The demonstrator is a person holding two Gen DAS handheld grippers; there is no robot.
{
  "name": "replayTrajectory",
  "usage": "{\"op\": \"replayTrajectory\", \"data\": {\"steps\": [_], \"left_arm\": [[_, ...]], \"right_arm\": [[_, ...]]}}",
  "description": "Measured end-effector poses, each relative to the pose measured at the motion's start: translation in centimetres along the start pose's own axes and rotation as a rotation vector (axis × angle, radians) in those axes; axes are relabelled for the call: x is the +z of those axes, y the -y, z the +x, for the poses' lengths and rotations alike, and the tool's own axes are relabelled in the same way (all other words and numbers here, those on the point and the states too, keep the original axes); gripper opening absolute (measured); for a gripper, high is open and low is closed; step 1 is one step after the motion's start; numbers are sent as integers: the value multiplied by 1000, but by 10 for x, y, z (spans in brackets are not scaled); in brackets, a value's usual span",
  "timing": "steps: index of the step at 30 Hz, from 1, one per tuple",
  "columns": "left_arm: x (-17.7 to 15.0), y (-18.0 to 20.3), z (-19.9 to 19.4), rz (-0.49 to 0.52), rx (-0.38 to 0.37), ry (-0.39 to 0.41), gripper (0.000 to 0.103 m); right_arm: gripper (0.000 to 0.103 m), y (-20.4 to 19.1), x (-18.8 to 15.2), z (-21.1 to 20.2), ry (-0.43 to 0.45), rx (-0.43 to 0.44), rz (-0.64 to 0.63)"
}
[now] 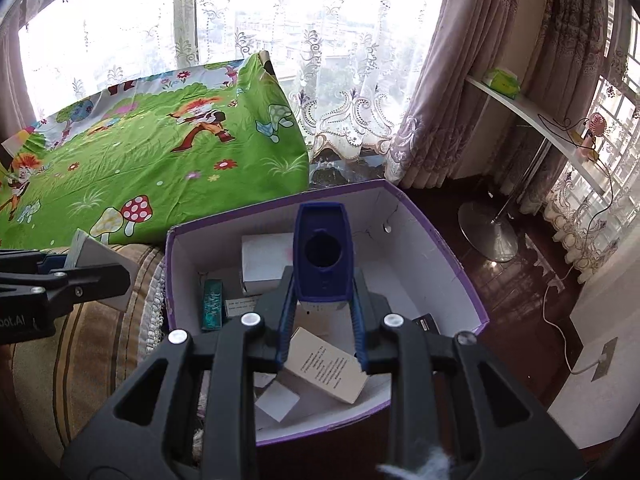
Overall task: Organize rigid objects
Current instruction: 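Carry the white cube and blue holder into the purple box, open both tools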
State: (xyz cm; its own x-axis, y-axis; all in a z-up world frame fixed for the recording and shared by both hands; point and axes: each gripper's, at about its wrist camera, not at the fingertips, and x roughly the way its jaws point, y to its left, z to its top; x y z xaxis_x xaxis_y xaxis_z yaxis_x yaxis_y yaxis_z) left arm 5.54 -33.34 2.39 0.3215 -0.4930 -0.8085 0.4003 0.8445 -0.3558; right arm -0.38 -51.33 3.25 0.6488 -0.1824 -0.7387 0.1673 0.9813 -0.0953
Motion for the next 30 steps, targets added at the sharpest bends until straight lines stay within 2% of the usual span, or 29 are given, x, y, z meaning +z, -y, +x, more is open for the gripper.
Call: {"op": "replayTrajectory", "data": {"steps": [6,9,11,16,18,20,30], "left_arm": [[2,10,7,22,-44,-12,42],[1,10,10,13,-58,-33,48],[0,8,10,-5,-71,-52,54],[-14,0,11,-93,-120,-124,60],[-19,1,9,-88,-101,-124,60],[-22,3,7,-75,-96,-128,65],[-23,9,10,-29,-66,-132,70]], "right_arm": [[29,16,-8,0,-4,-51,27],[31,18,-9,0,-4,-58,33],[36,16,-9,-1,-2,-65,29],[53,14,-10,-9,17,-74,26],[54,15,-11,-12,19,-74,25],[55,15,-13,-13,18,-72,24],[57,17,-18,-10,2,-71,30]]}}
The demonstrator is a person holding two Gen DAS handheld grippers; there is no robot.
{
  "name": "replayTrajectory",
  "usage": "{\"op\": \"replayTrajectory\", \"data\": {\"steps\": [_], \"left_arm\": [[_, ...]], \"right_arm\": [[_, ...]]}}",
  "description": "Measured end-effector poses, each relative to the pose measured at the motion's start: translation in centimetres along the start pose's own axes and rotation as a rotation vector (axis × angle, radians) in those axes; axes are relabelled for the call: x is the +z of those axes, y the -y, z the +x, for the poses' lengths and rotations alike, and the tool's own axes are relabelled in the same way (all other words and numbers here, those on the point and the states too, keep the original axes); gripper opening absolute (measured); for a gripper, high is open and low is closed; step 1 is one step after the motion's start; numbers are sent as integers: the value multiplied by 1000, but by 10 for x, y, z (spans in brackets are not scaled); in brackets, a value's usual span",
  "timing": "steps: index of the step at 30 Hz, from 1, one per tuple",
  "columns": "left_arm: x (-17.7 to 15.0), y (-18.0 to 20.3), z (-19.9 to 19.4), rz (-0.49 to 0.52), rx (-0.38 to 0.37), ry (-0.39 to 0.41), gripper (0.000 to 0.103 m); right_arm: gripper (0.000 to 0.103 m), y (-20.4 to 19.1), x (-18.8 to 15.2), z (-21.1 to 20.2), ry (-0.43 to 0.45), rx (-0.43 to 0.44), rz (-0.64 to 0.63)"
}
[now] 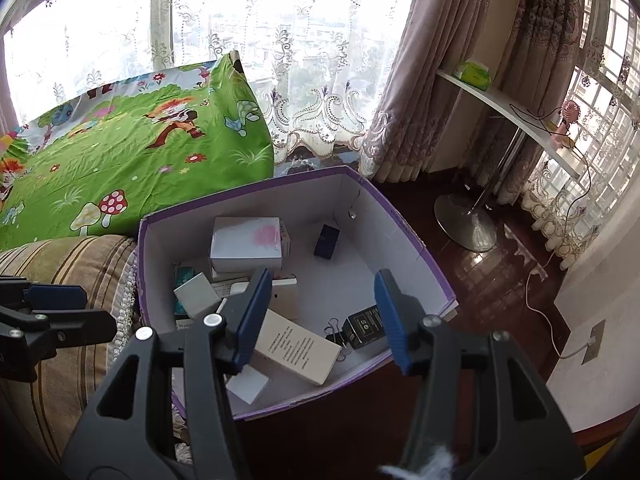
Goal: Organize rigid objects
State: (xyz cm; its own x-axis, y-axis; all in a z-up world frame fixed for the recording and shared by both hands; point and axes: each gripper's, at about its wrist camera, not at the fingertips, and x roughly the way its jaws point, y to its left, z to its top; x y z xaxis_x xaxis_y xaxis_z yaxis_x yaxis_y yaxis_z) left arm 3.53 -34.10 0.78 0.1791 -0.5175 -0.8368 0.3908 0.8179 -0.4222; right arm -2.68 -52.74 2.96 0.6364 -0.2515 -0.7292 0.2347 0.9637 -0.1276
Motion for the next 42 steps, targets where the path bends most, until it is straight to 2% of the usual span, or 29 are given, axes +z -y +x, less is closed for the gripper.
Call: {"op": "replayTrajectory", "data": {"steps": [11,16,31,42], "left_arm": [[1,-3,3,-7,-8,7,72],[0,-2,2,2,15,20,72],[1,-4,5,-2,21,3,73],[1,0,9,14,13,-16,81]], "right_arm": [[58,0,-4,2,-19,12,1],[58,0,-4,2,-21,13,1],[59,-1,-6,4,-35,23,2],[60,0,-7,4,-38,28,3]]}}
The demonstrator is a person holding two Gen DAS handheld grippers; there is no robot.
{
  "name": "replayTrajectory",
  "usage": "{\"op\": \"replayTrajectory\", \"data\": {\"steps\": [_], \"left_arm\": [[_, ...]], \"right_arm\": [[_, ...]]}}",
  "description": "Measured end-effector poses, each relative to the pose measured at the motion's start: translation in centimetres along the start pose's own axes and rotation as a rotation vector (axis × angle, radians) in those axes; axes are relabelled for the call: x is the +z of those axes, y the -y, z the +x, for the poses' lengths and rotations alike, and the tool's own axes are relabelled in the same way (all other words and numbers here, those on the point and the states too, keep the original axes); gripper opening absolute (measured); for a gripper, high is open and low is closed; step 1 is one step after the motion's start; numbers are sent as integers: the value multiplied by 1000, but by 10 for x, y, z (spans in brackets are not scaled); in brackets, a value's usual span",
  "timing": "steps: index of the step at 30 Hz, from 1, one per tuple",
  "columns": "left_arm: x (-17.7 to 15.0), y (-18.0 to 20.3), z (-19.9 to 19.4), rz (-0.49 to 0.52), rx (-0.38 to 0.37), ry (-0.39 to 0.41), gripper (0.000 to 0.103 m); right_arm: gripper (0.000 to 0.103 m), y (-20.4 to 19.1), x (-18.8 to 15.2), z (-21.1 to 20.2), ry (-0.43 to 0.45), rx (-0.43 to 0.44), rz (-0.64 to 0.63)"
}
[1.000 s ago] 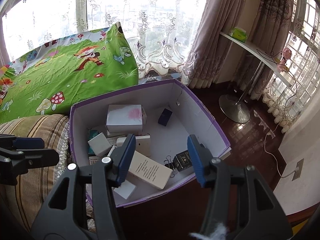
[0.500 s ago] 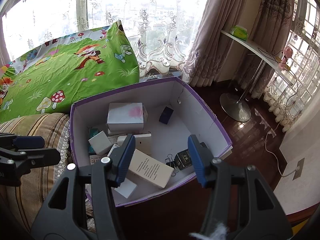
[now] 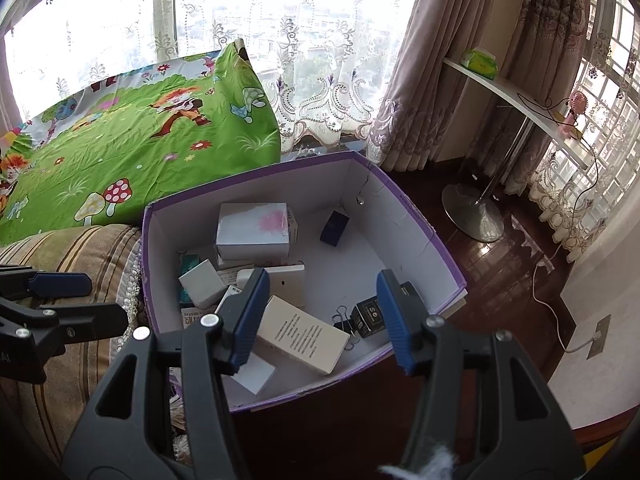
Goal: Organize rigid objects
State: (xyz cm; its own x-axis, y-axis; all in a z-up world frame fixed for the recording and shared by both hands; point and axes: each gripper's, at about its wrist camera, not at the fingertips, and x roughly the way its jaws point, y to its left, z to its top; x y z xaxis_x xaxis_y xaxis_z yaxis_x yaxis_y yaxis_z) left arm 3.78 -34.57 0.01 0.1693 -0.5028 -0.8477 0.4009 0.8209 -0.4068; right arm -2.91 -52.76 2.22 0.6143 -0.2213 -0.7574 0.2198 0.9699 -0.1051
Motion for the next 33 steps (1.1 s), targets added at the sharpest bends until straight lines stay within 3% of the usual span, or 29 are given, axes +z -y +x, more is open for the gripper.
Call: {"op": "replayTrajectory", "data": {"steps": [33], "left_arm": [[1,5,4,26,15,-3,86]], "right_arm": [[60,2,-6,4,-19,12,11]]}}
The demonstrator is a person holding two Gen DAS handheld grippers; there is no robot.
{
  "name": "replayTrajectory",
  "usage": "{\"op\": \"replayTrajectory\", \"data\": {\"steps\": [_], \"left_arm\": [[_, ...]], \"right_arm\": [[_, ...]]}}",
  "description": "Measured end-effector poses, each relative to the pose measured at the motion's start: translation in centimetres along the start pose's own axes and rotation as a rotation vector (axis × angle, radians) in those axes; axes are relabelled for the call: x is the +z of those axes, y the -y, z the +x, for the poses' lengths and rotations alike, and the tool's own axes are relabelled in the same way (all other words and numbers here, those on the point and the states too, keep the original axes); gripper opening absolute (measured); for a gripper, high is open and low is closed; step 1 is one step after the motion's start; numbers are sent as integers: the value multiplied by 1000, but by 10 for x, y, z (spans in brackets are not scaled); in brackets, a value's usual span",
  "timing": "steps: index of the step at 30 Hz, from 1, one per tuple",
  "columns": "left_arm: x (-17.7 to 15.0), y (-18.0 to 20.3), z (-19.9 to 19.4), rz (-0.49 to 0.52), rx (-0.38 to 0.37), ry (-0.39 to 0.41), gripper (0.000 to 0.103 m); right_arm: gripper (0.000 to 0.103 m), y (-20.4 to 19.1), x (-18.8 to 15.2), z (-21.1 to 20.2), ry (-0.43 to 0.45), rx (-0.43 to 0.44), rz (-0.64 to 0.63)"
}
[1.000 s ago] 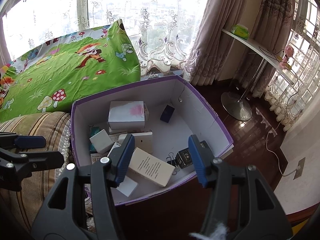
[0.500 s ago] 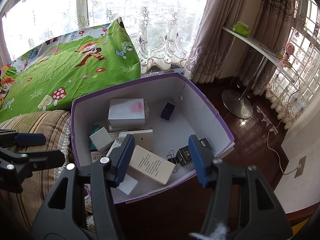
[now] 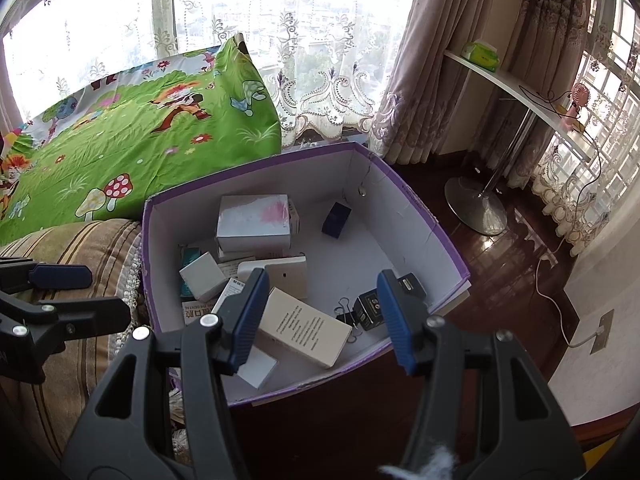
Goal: Organize rigid objects
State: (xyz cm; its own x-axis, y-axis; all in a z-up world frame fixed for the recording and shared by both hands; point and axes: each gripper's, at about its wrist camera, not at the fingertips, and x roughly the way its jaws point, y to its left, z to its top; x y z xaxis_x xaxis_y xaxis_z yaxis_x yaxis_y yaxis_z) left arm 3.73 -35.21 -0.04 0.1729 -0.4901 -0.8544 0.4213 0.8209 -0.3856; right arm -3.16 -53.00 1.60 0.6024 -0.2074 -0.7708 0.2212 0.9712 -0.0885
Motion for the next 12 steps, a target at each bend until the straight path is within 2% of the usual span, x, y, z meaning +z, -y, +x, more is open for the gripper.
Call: {"op": "replayTrajectory", "data": {"steps": [12], "left_arm": [[0,-1,1,7,-4,15,87]], "right_arm": [[61,5,-1,1,-11,1,20]]}}
